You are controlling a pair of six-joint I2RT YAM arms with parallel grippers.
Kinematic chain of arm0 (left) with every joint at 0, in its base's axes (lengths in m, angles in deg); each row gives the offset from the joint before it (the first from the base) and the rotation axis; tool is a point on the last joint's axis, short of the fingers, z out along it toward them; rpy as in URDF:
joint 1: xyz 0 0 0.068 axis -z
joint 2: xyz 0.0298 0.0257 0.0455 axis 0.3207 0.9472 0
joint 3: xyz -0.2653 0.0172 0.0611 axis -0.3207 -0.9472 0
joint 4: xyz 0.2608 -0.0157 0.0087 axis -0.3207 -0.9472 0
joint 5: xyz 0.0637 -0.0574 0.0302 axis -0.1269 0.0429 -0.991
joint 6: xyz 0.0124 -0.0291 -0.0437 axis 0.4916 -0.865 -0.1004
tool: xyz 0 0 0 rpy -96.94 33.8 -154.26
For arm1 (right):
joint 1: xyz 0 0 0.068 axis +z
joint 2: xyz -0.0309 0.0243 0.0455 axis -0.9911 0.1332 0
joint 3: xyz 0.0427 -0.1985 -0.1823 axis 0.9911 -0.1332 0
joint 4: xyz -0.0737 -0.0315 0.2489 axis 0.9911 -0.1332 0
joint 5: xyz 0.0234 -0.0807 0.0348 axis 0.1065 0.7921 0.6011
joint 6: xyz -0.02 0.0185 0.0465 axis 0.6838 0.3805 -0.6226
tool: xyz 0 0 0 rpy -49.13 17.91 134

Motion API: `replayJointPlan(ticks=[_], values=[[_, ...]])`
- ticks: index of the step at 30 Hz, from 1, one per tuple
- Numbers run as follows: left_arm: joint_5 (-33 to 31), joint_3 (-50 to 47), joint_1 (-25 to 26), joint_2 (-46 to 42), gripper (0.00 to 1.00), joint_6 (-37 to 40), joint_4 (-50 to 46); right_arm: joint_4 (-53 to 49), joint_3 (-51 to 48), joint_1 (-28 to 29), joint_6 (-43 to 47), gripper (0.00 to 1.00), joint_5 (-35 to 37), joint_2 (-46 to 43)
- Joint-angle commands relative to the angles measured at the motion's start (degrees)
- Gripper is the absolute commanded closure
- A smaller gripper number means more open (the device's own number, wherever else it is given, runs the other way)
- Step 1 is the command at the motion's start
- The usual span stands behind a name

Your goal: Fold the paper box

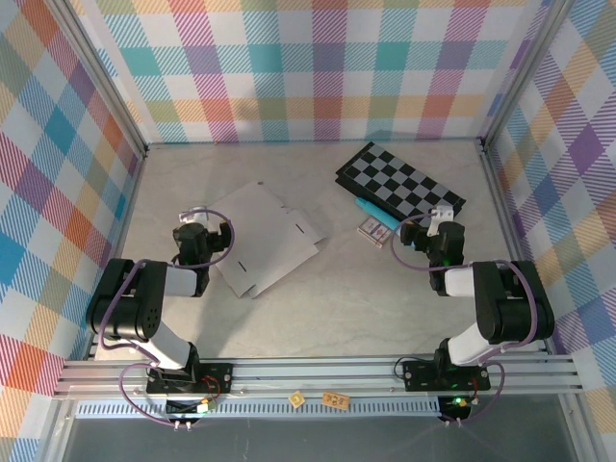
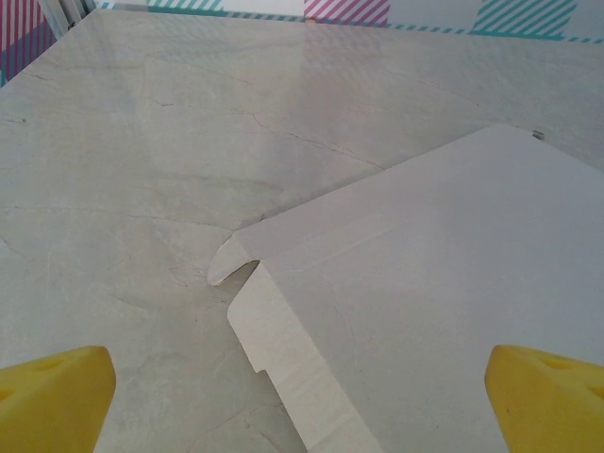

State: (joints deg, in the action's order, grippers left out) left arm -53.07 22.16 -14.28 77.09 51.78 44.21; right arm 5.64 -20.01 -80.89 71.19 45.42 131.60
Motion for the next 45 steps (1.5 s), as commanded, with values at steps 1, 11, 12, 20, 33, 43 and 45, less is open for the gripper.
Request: replayJointPlan(ticks=[1, 11, 12, 20, 33, 43, 45], values=[[0.2, 0.4, 0.4, -1.9, 0.0, -0.3, -1.3, -1.9, 1.5, -0.2, -0.5, 0.01, 0.2, -2.9], [-6.9, 3.7, 5.6, -15.8, 0.0, 1.9, -13.3, -9.3, 0.6, 0.0, -1.7, 0.01, 5.2, -19.4], [-7.6, 5.2, 6.6, -17.2, 0.0, 1.6, -15.1, -12.6, 2.2, 0.0, -1.4, 0.01, 6.1, -22.2], [-19.1, 21.6, 22.5, -17.9, 0.0, 5.6, -21.0, -35.9, 27.8, 3.2, 1.8, 0.01, 10.5, -33.3], [-1.8, 63.5, 25.7, -4.2, 0.16, -31.6, -90.8, -91.3, 61.4, 4.2, -33.6, 0.24, -12.0, -20.8], [14.9, 52.6, 7.5, -2.5, 0.65, -36.9, -92.7, -69.3, 35.8, 27.5, -55.2, 0.29, -24.6, -16.3], [16.3, 50.9, 4.9, -1.3, 0.72, -37.0, -91.2, -62.9, 33.5, 31.7, -58.3, 0.29, -25.0, -12.4]])
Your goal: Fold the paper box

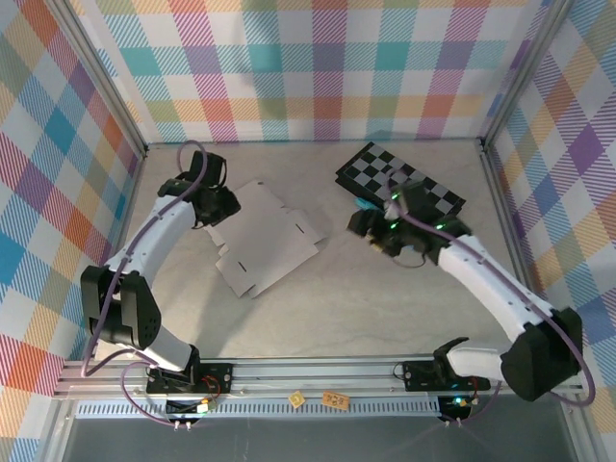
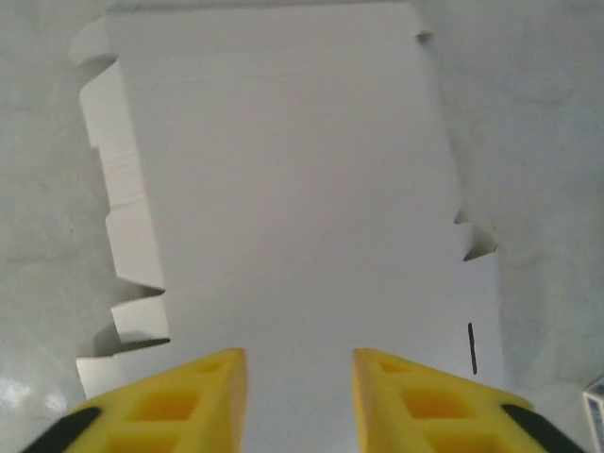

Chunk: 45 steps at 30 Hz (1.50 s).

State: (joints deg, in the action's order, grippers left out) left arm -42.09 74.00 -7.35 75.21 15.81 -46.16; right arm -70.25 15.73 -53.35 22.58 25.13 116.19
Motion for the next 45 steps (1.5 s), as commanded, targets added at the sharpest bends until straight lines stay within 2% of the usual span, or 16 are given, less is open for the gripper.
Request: replayJointPlan(ticks=[1, 6, 9, 14, 20, 28, 33, 39, 42, 45], values=[[6.6, -1.9, -3.8, 1.1, 0.74, -1.8, 0.4, 16.5, -3.1, 5.6, -11.3, 0.29, -5.8, 5.5], [12.1, -3.9, -9.7, 3.8, 0.77, -4.3, 6.2, 32.5, -7.8, 9.2, -18.7, 0.29, -5.9, 13.4], [13.6, -3.6, -11.5, 6.4, 0.8, -4.1, 7.3, 39.1, -11.1, 10.4, -23.1, 0.3, -4.5, 16.7], [18.3, -7.3, -15.5, 9.6, 0.8, -4.9, 11.8, 49.4, -13.9, 12.5, -27.6, 0.31, -3.0, 21.9], [20.5, -8.5, -18.7, 12.9, 0.8, -2.5, 13.4, 55.9, -12.3, 14.4, -30.1, 0.33, -2.7, 29.0], [23.4, -10.1, -18.9, 16.4, 0.8, -1.6, 15.2, 60.9, -10.3, 15.5, -31.5, 0.37, -2.0, 34.7], [24.1, -10.9, -18.9, 16.4, 0.81, -1.3, 15.4, 64.4, -9.3, 15.8, -32.6, 0.43, -1.2, 37.8], [25.3, -11.3, -18.8, 16.3, 0.81, -0.4, 15.0, 67.5, -7.6, 16.1, -33.6, 0.54, 0.0, 39.5], [25.6, -11.4, -18.8, 14.9, 0.81, -0.5, 14.9, 66.5, -7.0, 16.2, -33.8, 0.71, 1.0, 38.8], [24.6, -10.6, -18.7, 10.7, 0.77, -0.8, 13.9, 61.5, -5.6, 16.4, -33.5, 0.92, 3.2, 36.0]])
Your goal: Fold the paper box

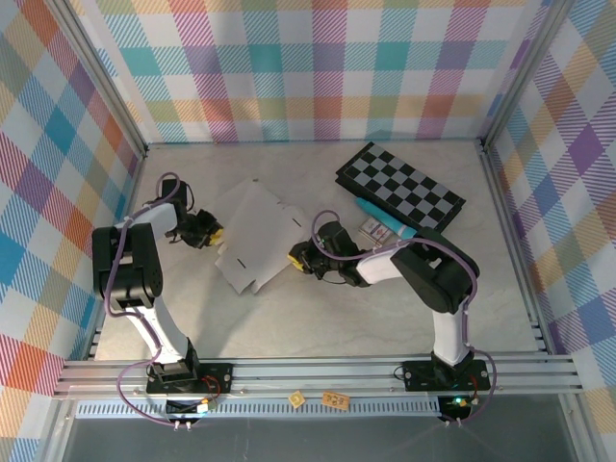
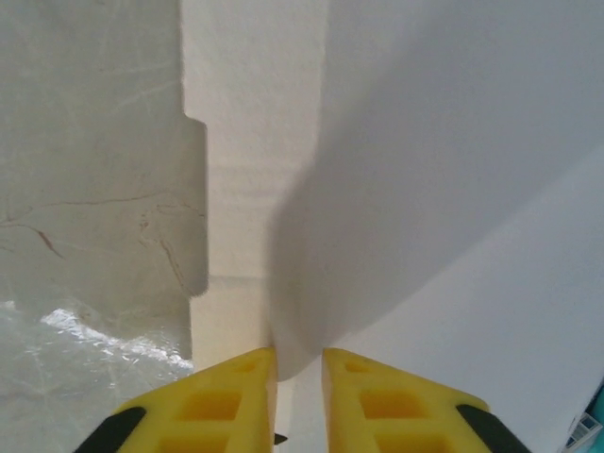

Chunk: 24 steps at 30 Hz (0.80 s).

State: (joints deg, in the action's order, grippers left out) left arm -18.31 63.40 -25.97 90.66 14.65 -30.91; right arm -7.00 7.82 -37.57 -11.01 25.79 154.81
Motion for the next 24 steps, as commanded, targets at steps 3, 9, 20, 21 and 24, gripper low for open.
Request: replayJointPlan(ticks=[3, 9, 20, 21, 24], values=[[-2.9, 1.9, 1.4, -11.6, 0.7, 0.2, -3.0, -9.5, 6.6, 0.2, 1.3, 1.0, 4.1, -6.1], [-16.7, 9.9, 12.5, -22.6, 0.64, 4.9, -9.2, -32.5, 21.2, -3.0, 0.0, 1.0, 6.7, -11.5], [-30.6, 10.6, 32.7, -39.7, 0.53, 28.6, -6.7, -57.5, 46.1, -9.3, -8.2, 1.0, 7.2, -10.2], [-30.4, 7.6, 33.6, -42.7, 0.53, 31.7, -4.0, -59.9, 48.9, -9.9, -8.6, 1.0, 6.7, -9.3], [-27.5, -3.4, 34.6, -52.5, 0.49, 39.9, 6.3, -63.5, 54.4, -11.1, -9.4, 1.0, 4.3, -7.1]])
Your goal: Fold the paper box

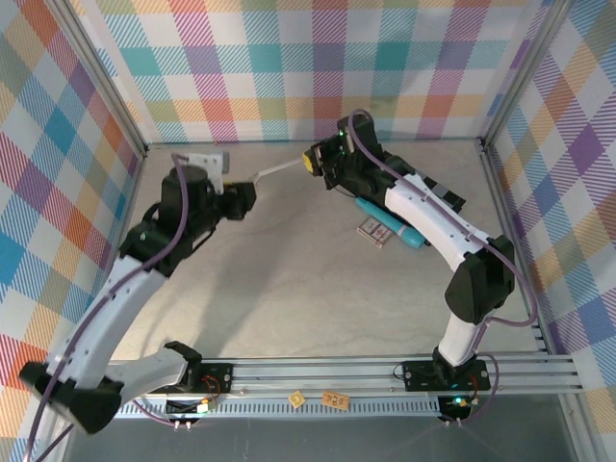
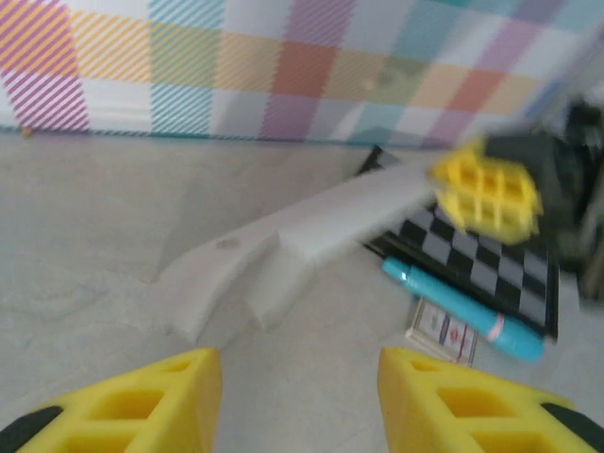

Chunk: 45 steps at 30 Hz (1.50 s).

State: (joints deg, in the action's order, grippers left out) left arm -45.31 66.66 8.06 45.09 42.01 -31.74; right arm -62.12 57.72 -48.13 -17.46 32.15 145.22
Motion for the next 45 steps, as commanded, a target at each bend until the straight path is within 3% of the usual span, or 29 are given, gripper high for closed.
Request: replayJointPlan(ticks=[1, 5, 10, 18, 30, 34, 36, 39, 43, 45], values=[[0.1, -9.4, 0.6, -9.0, 0.47, 14.7, 9.4, -9.0, 5.5, -0.8, -3.3, 1.0, -2.4, 2.9], [-0.1, -13.5, 0.6, -9.6, 0.44, 21.5, 9.2, -12.2, 9.6, -1.2, -4.6, 1.0, -3.7, 4.0], [-3.8, -19.9, 0.5, -7.6, 0.41, 20.5, 21.5, -16.4, 13.4, -1.4, -4.9, 1.0, -5.1, 4.9], [-5.6, -17.8, -2.9, 2.1, 0.39, 21.7, 30.2, -20.9, 16.0, -1.7, -5.0, 1.0, -6.0, 4.4], [4.1, -14.4, -7.0, 9.1, 0.42, 21.8, 33.4, -27.3, 21.7, -3.3, -3.5, 1.0, -9.6, 5.4], [8.9, -12.3, -7.0, 11.6, 0.51, 22.4, 31.4, -29.0, 23.7, -3.4, -3.2, 1.0, -10.8, 6.2], [9.1, -11.6, -7.0, 12.3, 0.65, 22.1, 31.4, -29.2, 24.1, -3.5, -3.0, 1.0, -11.2, 6.6], [10.4, -10.6, -7.0, 13.0, 0.93, 22.1, 30.3, -29.2, 24.2, -3.5, -2.8, 1.0, -11.6, 6.7], [11.9, -10.2, -7.0, 12.6, 1.0, 21.6, 29.7, -28.6, 24.3, -3.9, -1.6, 1.0, -11.8, 6.8], [12.0, -10.0, -7.0, 11.8, 1.0, 20.7, 28.7, -28.8, 25.2, -4.3, 0.5, 0.82, -10.8, 6.7]])
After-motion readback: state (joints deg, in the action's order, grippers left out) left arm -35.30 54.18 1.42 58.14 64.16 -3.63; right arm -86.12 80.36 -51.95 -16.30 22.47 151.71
